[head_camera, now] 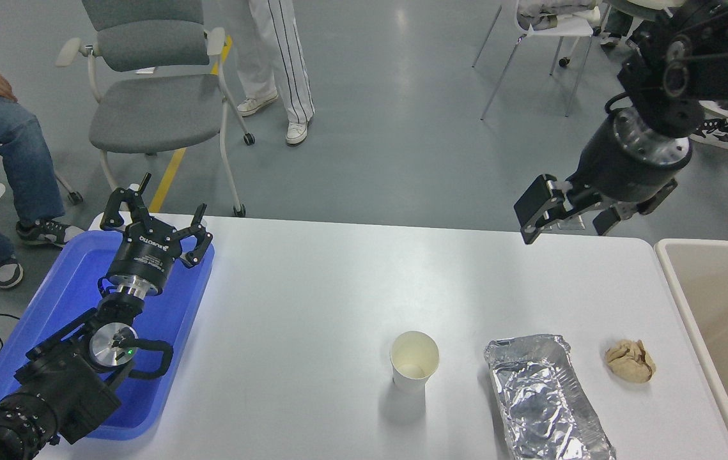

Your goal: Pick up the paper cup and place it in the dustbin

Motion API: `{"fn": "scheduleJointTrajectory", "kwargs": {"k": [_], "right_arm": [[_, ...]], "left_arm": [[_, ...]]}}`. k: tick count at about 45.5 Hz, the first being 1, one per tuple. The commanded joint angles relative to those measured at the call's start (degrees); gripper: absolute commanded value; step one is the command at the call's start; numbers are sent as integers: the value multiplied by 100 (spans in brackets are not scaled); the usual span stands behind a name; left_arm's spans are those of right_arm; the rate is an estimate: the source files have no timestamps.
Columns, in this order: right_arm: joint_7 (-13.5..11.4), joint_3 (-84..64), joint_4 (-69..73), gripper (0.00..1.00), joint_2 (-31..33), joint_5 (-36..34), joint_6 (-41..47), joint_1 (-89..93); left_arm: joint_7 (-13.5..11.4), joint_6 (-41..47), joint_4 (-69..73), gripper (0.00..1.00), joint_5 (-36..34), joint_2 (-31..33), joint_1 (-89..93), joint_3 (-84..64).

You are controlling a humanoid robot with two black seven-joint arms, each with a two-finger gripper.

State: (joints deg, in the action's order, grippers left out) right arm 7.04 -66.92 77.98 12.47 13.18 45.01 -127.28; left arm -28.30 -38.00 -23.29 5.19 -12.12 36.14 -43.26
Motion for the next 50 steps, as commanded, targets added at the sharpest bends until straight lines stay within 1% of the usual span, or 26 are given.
{"fn": "scheduleJointTrajectory", "kwargs": {"k": [1, 4, 9, 21, 25, 30, 35, 41, 44, 45, 50], "right_arm": [[-27, 249, -2, 100, -315, -70, -1, 502], [-36, 267, -11, 96, -447, -70, -378, 651], [-45, 442, -28, 96, -518, 27, -923, 950], [-54, 934, -775, 95, -939, 71, -1222, 1829], [-54, 970, -898, 95, -1053, 132, -1494, 2048], [-54, 996, -907, 96, -1185, 325, -1873, 2330], [-54, 1163, -916, 96, -1203, 642, -2022, 2645], [-185, 1313, -1232, 96, -1247, 967, -2049, 3059], [-264, 1313, -1285, 96, -1247, 994, -2049, 3191], [-334, 1313, -1311, 96, -1247, 994, -2058, 3279], [-440, 1321, -1408, 96, -1247, 1003, -2101, 3350]], "left_arm": [[0, 3, 0, 100, -9, -1, -2, -7], [0, -6, 0, 100, 0, -1, -2, -7], [0, 3, 0, 100, 0, -1, -2, -7], [0, -6, 0, 100, -9, -1, -2, -7], [0, -6, 0, 100, -9, -1, 7, 2], [0, -6, 0, 100, -9, -1, 7, 2], [0, -6, 0, 100, -9, -1, 7, 2], [0, -6, 0, 100, -9, -1, 7, 2], [0, -6, 0, 100, -9, -1, 7, 2], [0, -6, 0, 100, -9, -1, 7, 2], [0, -6, 0, 100, -9, -1, -1, 2]]}}
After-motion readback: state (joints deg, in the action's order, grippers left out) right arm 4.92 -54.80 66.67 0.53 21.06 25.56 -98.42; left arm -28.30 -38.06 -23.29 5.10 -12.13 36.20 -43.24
